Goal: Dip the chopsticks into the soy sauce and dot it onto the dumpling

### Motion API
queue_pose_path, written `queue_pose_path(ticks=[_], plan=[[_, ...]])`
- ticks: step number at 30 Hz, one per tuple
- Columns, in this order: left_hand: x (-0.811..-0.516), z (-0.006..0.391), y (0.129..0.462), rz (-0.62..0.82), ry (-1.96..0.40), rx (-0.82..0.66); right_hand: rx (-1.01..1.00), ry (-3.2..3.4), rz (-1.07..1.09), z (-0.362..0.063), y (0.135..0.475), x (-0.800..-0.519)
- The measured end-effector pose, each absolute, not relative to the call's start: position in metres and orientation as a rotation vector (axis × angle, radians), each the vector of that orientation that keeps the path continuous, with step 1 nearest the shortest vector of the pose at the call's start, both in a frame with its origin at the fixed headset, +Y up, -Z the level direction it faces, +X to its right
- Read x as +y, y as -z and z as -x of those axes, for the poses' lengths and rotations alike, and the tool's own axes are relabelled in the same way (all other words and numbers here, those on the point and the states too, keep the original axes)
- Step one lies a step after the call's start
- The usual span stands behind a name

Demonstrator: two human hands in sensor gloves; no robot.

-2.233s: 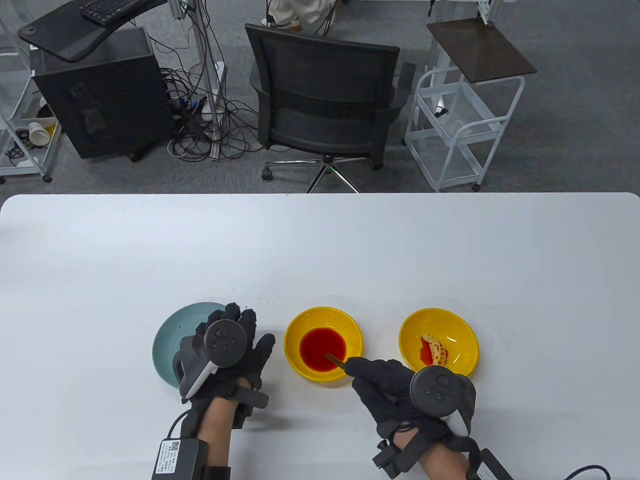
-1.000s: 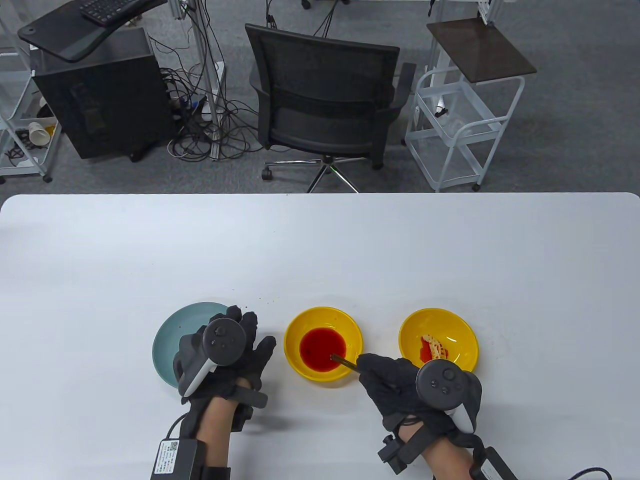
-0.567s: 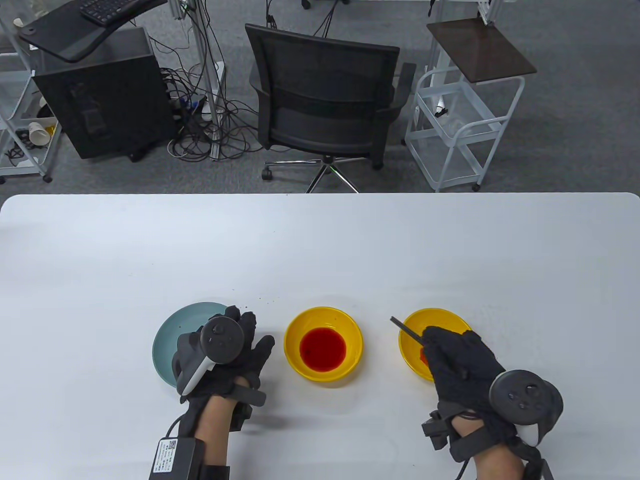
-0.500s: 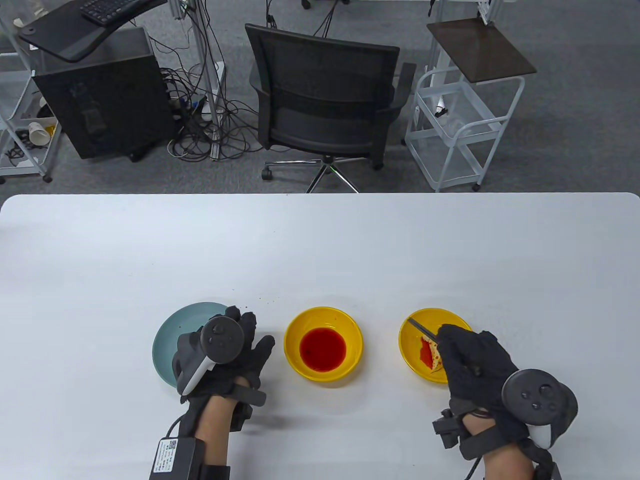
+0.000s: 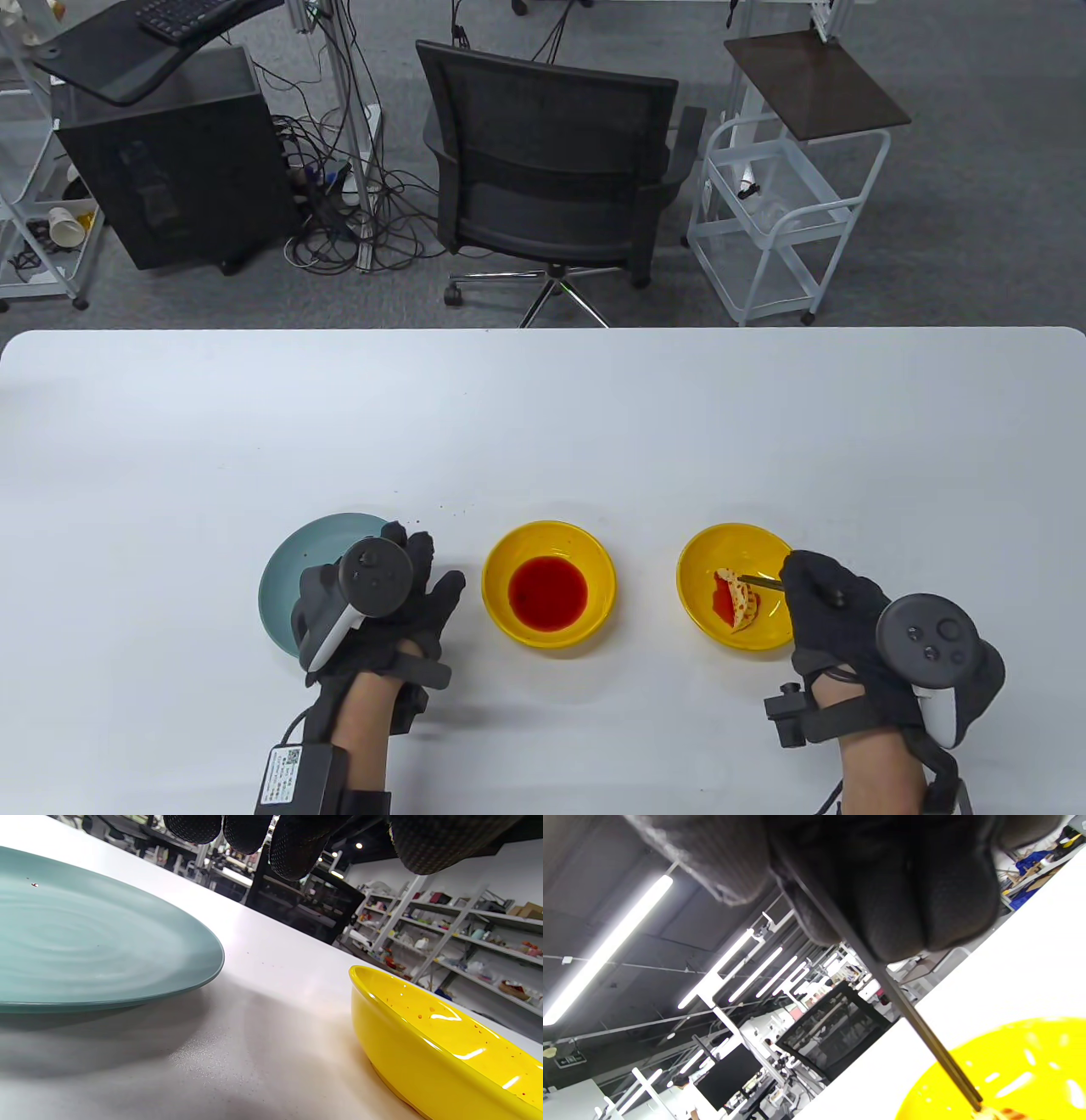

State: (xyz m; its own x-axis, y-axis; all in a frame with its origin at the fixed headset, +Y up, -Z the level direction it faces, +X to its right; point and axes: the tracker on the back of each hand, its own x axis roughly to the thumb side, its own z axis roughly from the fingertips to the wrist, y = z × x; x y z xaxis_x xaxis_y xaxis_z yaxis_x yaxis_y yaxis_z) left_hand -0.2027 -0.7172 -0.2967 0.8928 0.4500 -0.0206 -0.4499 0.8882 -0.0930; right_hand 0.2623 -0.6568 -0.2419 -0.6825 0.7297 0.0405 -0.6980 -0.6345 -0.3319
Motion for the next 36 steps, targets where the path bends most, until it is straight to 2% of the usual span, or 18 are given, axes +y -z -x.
queue_pose_path(ticks=[11,19,27,36], plan=[[-0.717,0.204,0.297,0.105,-0.468,0.002,-0.347,-2.352,0.110,-0.260,0.237,-0.650],[-0.717,0.204,0.297,0.103,-0.472,0.001,-0.443,-2.279,0.122,-0.266,0.235,-0.648],[-0.716,0.205,0.297,0.093,-0.473,0.003,-0.339,-2.373,0.125,-0.258,0.244,-0.659],[-0.716,0.206,0.296,0.102,-0.477,0.005,-0.332,-2.331,0.100,-0.264,0.238,-0.653]])
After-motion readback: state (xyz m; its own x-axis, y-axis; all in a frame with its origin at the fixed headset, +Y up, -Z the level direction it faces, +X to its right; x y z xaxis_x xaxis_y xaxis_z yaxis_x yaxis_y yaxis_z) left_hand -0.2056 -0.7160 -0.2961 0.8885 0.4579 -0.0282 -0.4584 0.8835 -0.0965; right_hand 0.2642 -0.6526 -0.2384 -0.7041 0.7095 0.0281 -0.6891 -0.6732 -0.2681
